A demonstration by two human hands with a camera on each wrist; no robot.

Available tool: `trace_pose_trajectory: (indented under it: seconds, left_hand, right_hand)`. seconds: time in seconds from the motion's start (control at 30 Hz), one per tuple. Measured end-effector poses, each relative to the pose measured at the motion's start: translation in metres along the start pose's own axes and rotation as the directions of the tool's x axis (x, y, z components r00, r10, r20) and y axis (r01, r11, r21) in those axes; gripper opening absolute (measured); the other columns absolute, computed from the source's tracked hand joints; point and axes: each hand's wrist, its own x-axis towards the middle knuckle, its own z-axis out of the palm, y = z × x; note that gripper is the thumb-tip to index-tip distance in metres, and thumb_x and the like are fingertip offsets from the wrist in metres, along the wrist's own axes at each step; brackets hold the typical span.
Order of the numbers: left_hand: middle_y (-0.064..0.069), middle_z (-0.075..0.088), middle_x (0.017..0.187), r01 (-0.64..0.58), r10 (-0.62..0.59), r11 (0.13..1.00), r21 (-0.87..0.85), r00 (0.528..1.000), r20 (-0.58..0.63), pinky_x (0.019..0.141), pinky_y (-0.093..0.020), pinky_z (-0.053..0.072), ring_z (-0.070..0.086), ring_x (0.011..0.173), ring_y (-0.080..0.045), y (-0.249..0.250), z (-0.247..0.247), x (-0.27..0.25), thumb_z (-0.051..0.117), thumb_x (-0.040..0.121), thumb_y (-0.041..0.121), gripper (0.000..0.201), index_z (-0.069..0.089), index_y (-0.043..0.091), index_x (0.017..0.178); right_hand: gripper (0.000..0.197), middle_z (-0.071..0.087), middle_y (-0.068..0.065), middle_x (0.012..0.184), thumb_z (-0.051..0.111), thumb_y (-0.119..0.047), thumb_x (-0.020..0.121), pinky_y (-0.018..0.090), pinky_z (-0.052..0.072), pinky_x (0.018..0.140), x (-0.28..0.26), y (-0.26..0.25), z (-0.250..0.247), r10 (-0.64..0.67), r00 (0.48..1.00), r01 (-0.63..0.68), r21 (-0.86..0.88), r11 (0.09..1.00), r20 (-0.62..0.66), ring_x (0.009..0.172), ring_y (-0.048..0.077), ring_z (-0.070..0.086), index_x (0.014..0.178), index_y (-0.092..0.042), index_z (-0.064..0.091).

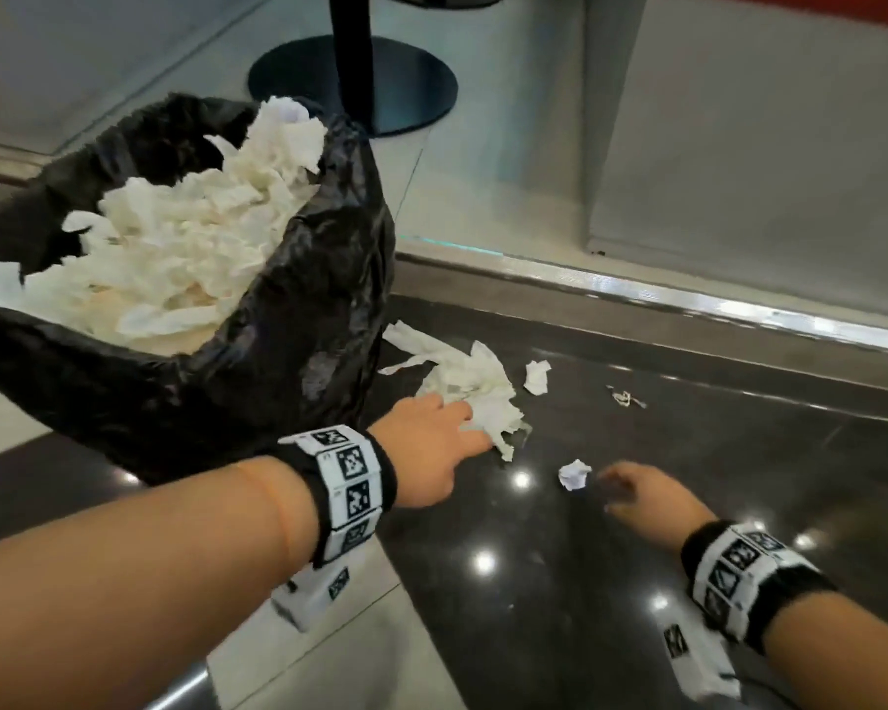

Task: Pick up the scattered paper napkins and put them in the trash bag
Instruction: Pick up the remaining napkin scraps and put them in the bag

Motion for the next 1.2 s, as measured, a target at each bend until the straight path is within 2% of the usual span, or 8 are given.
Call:
trace_pose_trajectory:
  seconds: [0.2, 0.3, 0.43, 0.73, 0.83, 1.03, 1.13, 1.2]
  left_hand:
    - [0.006, -0.022, 0.156, 0.389, -0.323, 0.881, -0.27, 0.91, 0.258, 0.112, -0.065, 0.013, -0.011, 0.14, -0.049, 0.023, 0.06, 0.08, 0.06, 0.084, 0.039, 0.076, 0.009, 0.054, 0.138]
    - [0.0, 0.006, 0.158, 0.383, -0.315, 0.888, -0.257, 0.911, 0.267, 0.113, -0.055, 0.027, 0.01, 0.14, -0.046, 0.021, 0.081, 0.084, 0.059, 0.087, 0.034, 0.051, 0.039, 0.03, 0.134]
    - [-0.014, 0.048, 0.125, 0.35, -0.323, 0.905, -0.241, 0.935, 0.144, 0.097, -0.042, 0.045, 0.048, 0.113, -0.036, 0.021, 0.084, 0.072, 0.047, 0.09, 0.009, 0.022, 0.059, 0.003, 0.108]
    - [-0.012, 0.052, 0.075, 0.211, -0.527, 0.617, -0.758, 0.826, -0.198, 0.06, -0.036, 0.04, 0.05, 0.069, -0.03, 0.013, 0.02, 0.018, 0.042, 0.08, -0.002, 0.011, 0.043, 0.008, 0.083]
    - [-0.004, 0.058, 0.086, 0.178, -0.517, 0.614, -0.769, 0.826, -0.222, 0.068, -0.035, 0.045, 0.056, 0.074, -0.024, 0.007, 0.016, 0.001, 0.052, 0.083, 0.011, 0.015, 0.054, 0.015, 0.098]
    - [0.002, 0.047, 0.085, 0.34, -0.541, 0.684, -0.645, 0.83, -0.136, 0.086, -0.032, 0.048, 0.053, 0.082, -0.018, -0.013, 0.03, -0.023, 0.058, 0.078, 0.008, 0.028, 0.045, 0.019, 0.056]
    - [-0.001, 0.048, 0.129, 0.382, -0.561, 0.652, -0.656, 0.824, -0.077, 0.101, -0.019, 0.034, 0.051, 0.115, -0.016, -0.018, 0.038, -0.038, 0.053, 0.083, 0.005, 0.014, 0.06, 0.009, 0.094]
    - [-0.005, 0.057, 0.118, 0.398, -0.556, 0.647, -0.65, 0.83, -0.044, 0.097, -0.027, 0.041, 0.055, 0.11, -0.023, -0.019, 0.041, -0.044, 0.051, 0.083, 0.006, 0.012, 0.059, 0.013, 0.088]
  right_hand:
    - [0.033, 0.063, -0.004, 0.108, 0.068, -0.016, 0.082, 0.001, 0.039, 0.061, -0.016, 0.048, 0.0, 0.024, 1.0, -0.023, 0.15, 0.988, -0.006, 0.071, -0.01, 0.058, 0.114, -0.02, 0.06]
    - [0.028, 0.06, -0.003, 0.1, 0.068, -0.012, 0.081, -0.001, 0.035, 0.05, -0.011, 0.051, -0.013, 0.023, 0.997, -0.007, 0.201, 0.98, -0.078, 0.061, -0.009, 0.046, 0.106, -0.022, 0.061]
    - [0.029, 0.064, 0.001, 0.109, 0.069, -0.012, 0.08, 0.015, 0.041, 0.073, 0.005, 0.032, -0.018, 0.012, 0.995, 0.011, 0.231, 0.973, -0.097, 0.086, 0.008, 0.062, 0.106, -0.021, 0.062]
    - [0.063, 0.031, 0.008, 0.139, 0.069, -0.027, 0.079, 0.027, 0.038, 0.103, 0.042, -0.028, 0.015, -0.056, 0.998, 0.052, 0.119, 0.991, 0.024, 0.119, 0.025, 0.05, 0.134, -0.038, 0.041]
    - [0.042, 0.038, 0.007, 0.129, 0.06, -0.022, 0.084, 0.031, 0.044, 0.096, 0.051, -0.033, 0.036, -0.092, 0.991, 0.103, -0.112, 0.988, 0.096, 0.112, 0.033, 0.054, 0.123, -0.033, 0.051]
    - [0.013, 0.054, 0.007, 0.087, 0.05, -0.01, 0.082, 0.026, 0.038, 0.069, 0.064, -0.056, 0.018, -0.15, 0.981, 0.161, 0.085, 0.983, -0.127, 0.085, 0.032, 0.059, 0.075, -0.02, 0.047]
    - [0.013, 0.053, 0.001, 0.081, 0.059, -0.021, 0.077, 0.03, 0.038, 0.063, 0.075, -0.082, 0.005, -0.169, 0.954, 0.213, 0.163, 0.963, -0.249, 0.079, 0.028, 0.054, 0.081, -0.018, 0.047]
    - [0.043, 0.054, 0.006, 0.105, 0.069, -0.039, 0.072, 0.032, 0.045, 0.079, 0.084, -0.104, 0.007, -0.253, 0.941, 0.271, 0.053, 0.961, -0.226, 0.097, 0.028, 0.054, 0.107, -0.02, 0.051]
